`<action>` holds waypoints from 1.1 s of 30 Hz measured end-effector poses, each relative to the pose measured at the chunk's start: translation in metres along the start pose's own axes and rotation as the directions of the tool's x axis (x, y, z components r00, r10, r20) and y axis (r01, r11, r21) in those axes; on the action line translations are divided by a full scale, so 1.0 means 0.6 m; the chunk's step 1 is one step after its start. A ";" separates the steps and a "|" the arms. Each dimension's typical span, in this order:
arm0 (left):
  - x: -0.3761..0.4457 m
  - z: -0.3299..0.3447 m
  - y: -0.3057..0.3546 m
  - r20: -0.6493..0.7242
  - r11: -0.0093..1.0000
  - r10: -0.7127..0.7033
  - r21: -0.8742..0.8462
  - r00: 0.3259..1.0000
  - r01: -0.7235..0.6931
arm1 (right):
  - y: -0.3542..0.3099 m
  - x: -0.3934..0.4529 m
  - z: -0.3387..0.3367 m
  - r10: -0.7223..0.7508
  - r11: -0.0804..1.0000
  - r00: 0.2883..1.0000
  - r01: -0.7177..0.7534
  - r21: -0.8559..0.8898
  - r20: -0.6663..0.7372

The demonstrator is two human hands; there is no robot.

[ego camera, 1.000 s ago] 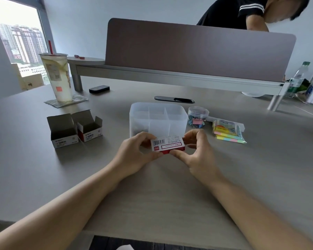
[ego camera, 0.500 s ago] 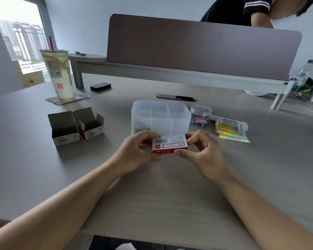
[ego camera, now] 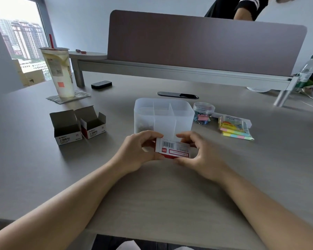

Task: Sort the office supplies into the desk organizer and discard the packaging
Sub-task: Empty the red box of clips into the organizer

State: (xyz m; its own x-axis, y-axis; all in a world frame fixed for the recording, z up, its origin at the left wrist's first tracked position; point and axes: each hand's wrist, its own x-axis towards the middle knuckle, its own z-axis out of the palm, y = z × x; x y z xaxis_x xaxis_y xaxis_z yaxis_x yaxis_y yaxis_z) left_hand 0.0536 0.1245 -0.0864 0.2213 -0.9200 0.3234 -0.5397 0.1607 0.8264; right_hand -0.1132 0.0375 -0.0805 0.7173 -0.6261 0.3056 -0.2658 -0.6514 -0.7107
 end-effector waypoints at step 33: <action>-0.001 -0.034 -0.015 -0.025 0.960 -0.108 0.256 0.994 0.111 | 0.026 -0.005 -0.041 0.163 0.979 0.983 -0.151 -0.136 0.086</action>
State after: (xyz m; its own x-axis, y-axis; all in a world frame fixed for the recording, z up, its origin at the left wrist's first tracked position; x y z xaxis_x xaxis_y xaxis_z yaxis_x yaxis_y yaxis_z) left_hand 0.0745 0.1311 -0.0848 0.2986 -0.9227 0.2437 -0.7014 -0.0390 0.7117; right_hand -0.1354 0.0188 -0.0774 0.7169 -0.6850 0.1298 -0.4562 -0.6017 -0.6557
